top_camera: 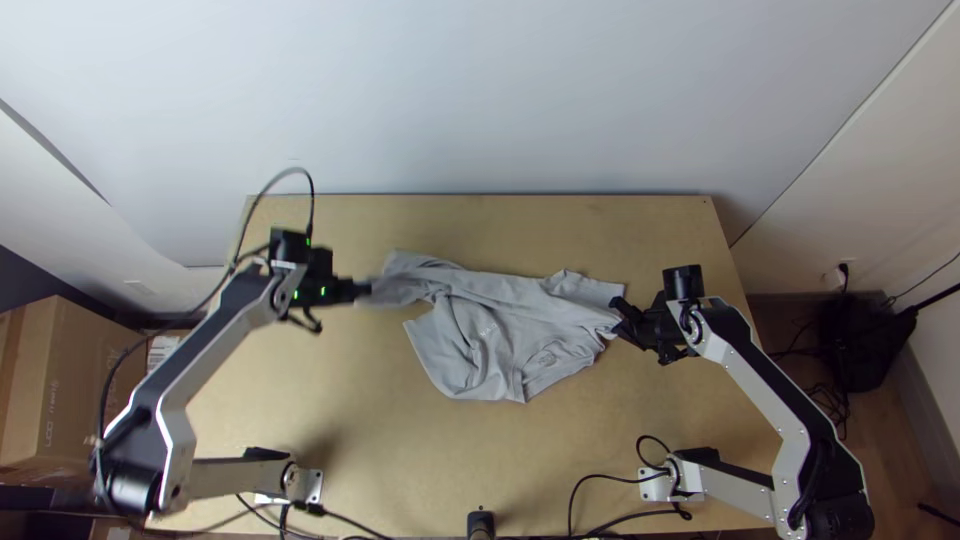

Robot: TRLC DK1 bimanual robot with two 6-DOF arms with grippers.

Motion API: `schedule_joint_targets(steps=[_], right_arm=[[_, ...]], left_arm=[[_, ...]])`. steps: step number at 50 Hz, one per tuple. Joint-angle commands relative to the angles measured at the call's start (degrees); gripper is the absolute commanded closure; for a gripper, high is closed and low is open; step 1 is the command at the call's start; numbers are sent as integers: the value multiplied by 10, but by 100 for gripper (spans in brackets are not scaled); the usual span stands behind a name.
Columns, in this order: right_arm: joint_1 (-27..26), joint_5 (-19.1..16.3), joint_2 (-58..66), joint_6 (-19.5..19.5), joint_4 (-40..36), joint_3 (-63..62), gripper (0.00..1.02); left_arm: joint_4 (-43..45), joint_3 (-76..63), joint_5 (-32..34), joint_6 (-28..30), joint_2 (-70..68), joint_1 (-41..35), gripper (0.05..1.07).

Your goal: Fold the t-shirt

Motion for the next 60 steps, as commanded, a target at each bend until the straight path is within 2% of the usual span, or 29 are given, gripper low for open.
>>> schedule_joint_targets(steps=[1, 14, 20, 21, 22, 27, 28, 36, 43, 51, 54, 58, 60], right_arm=[[-3, -10, 19, 3, -7, 25, 100], [-3, -19, 53, -1, -5, 54, 100], [-15, -18, 58, -31, -7, 62, 100], [-20, -18, 59, -37, -10, 63, 100], [-24, -19, 59, -42, -13, 64, 100], [-49, -19, 67, -80, -49, 68, 100], [-54, -19, 68, -86, -53, 68, 100], [-88, -19, 78, -107, -70, 60, 100], [-94, -19, 80, -106, -71, 57, 100], [-84, -19, 83, -98, -71, 54, 100], [-75, -19, 86, -94, -71, 54, 100], [-67, -19, 88, -82, -71, 52, 100], [-63, -19, 88, -79, -71, 51, 100]], left_arm=[[-40, -88, 16, 48, -88, -25, 105], [-135, -199, 43, 108, -246, -90, 105], [-136, -225, 43, 106, -282, -116, 104], [-134, -226, 43, 105, -283, -118, 98], [-131, -225, 42, 103, -283, -118, 88], [-145, -215, 42, 103, -268, -117, 11], [-150, -211, 42, 103, -265, -115, 9], [-173, -177, 47, 103, -264, -62, 9], [-166, -147, 151, 96, -235, 52, 9], [-124, -116, 168, 12, -178, 73, 11], [-84, -122, 167, -21, -169, 73, 21], [-37, -131, 167, -62, -149, 68, 41], [-21, -134, 166, -79, -141, 65, 47]])
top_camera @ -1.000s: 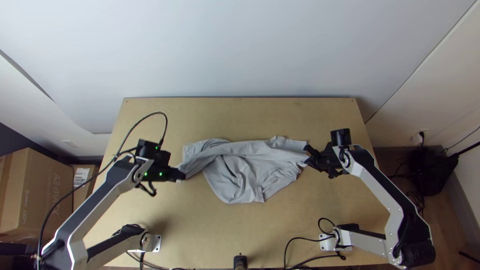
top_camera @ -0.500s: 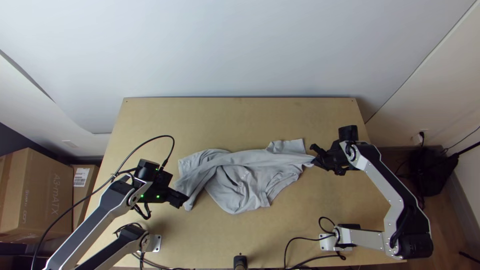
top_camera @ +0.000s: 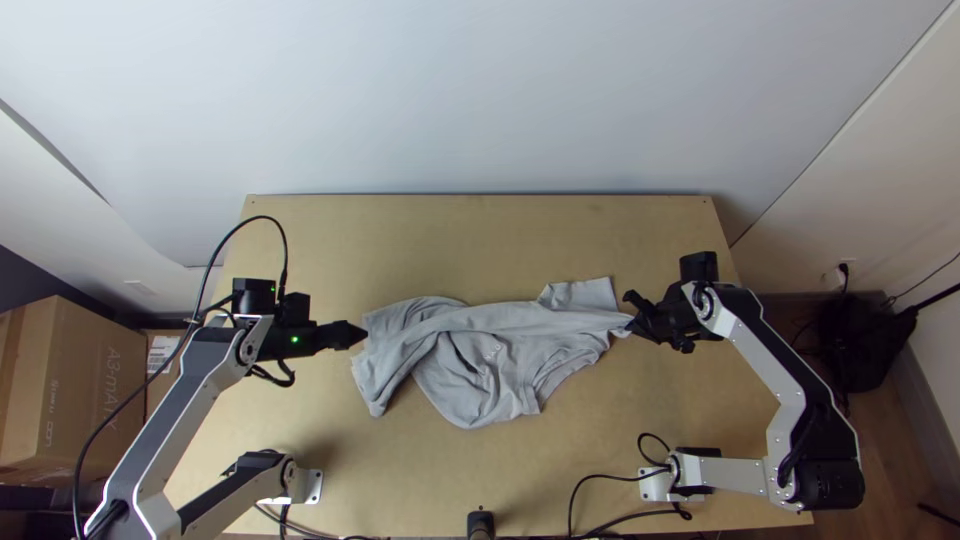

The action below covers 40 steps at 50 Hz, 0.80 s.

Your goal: Fold the t-shirt

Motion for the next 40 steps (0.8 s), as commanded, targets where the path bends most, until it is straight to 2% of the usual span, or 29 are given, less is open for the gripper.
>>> schedule_joint_targets(steps=[1, 9, 12, 14, 38, 40], right_arm=[[13, 0, 10, 14, -8, -7, 100], [16, 0, 10, 20, -8, -9, 100], [16, 0, 10, 22, -8, -12, 100], [17, 0, 9, 22, -8, -14, 100], [29, 0, 6, 29, -3, -21, 100], [30, 0, 6, 31, -2, -21, 100]], left_arm=[[38, -6, 6, -66, 26, -5, 47], [62, -5, -9, -81, 57, -27, 48], [68, -5, -9, -86, 72, -28, 64], [75, -4, -11, -94, 84, -29, 68], [129, 0, -88, -110, 179, -62, 66], [129, 4, -88, -111, 186, -64, 64]])
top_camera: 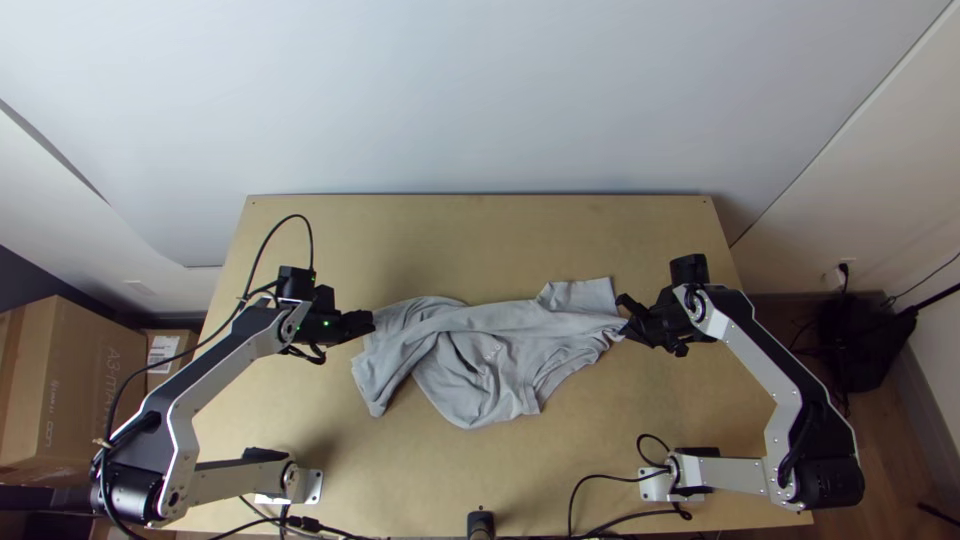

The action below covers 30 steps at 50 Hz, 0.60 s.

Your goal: Fold the t-shirt

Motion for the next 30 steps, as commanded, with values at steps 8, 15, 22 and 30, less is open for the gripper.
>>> schedule_joint_targets(steps=[8, 15, 22, 30], right_arm=[[11, 0, 4, 13, -2, -11, 100], [11, 0, 4, 13, -2, -9, 100], [11, 0, 4, 13, -1, -11, 100], [11, 1, 4, 13, -1, -13, 100]], left_arm=[[13, 13, -11, -10, 41, -12, 62], [20, 19, -18, -11, 56, -16, 62], [25, 28, -18, -15, 70, -17, 62], [34, 34, -19, -17, 88, -21, 62]])
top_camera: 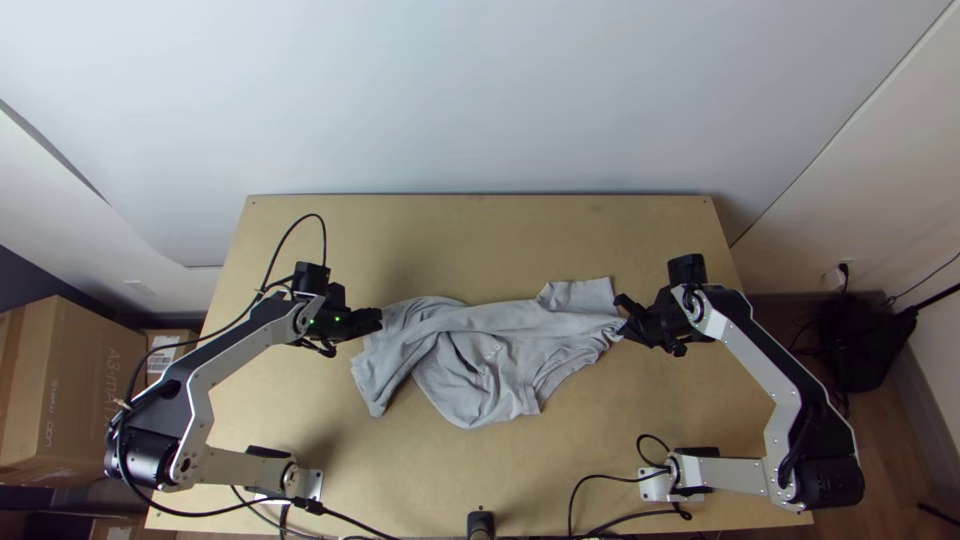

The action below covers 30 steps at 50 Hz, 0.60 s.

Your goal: Fold the t-shirt

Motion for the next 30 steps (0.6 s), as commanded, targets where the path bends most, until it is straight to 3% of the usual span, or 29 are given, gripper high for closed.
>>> schedule_joint_targets(steps=[1, 30], right_arm=[[4, 1, 3, 11, -2, -13, 100], [3, 1, -3, 11, -2, -19, 100]], left_arm=[[7, 12, -1, -15, 19, -7, 62], [9, 6, -56, 9, 34, -28, 62]])
